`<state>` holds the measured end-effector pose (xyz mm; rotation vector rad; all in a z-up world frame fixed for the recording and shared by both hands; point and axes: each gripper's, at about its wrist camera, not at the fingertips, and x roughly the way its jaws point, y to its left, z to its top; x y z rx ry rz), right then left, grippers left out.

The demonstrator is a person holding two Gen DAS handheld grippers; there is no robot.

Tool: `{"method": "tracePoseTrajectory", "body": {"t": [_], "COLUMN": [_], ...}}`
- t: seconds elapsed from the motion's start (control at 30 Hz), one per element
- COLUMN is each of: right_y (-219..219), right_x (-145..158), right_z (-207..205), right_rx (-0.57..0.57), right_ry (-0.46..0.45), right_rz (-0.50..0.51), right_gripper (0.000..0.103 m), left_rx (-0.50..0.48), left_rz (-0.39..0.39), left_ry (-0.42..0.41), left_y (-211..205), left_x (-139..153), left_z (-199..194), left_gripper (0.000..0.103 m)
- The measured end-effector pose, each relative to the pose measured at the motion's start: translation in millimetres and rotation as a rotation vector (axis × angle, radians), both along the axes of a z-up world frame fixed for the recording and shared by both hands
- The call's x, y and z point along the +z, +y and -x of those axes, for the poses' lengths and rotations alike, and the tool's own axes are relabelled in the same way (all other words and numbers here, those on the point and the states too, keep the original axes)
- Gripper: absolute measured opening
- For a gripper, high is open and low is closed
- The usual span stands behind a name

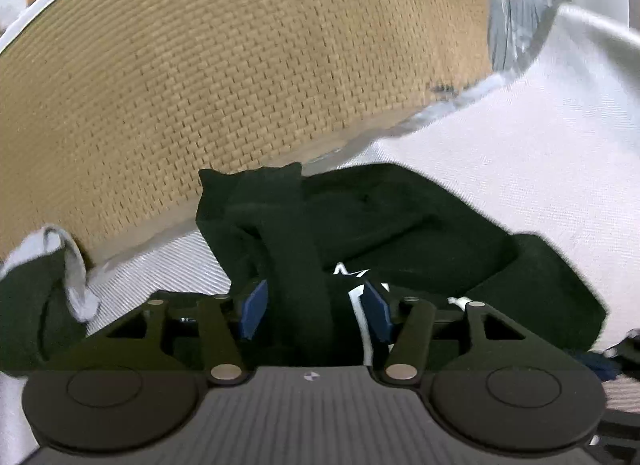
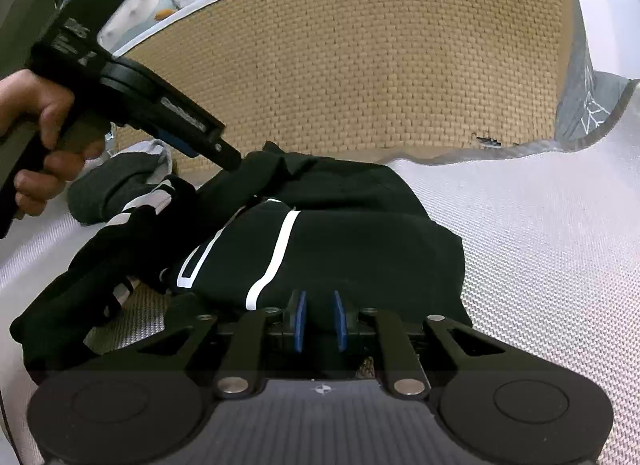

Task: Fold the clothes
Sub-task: 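Lower the shirt with both tools and spread it flat on the bed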

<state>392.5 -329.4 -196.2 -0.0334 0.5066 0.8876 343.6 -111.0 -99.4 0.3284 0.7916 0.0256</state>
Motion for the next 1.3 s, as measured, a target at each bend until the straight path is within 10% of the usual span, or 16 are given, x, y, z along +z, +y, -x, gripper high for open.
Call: {"method": "tracePoseTrajectory", "body": {"t": [0.53, 0.63, 0.8, 1.3], "right_y": [-2, -2, -3, -1], "right_x": [-5, -5, -6, -11], "right_z": [-4, -4, -4, -4], "right_rx": [0.006, 0.008, 0.01, 0.019], "right_ry": [0.021, 0.016, 0.017, 0.0], "right_rz": [0.001, 0.003, -0.002, 0.008], "right_gripper": [0.019, 0.019, 0.019, 0.019], "left_rx": [0.094, 0.105, 0.183, 0.315], "left_rz": [-0.13, -0.129, -0.152, -0.036], "left_ry": [0.094, 0.1, 0.004, -0.134], "left_y": [14, 20, 48, 137], "left_x": [-47, -49, -32, 18], "left_z": [-37, -38, -25, 22], "left_gripper": [0.058, 0.028, 0.013, 0.012]}}
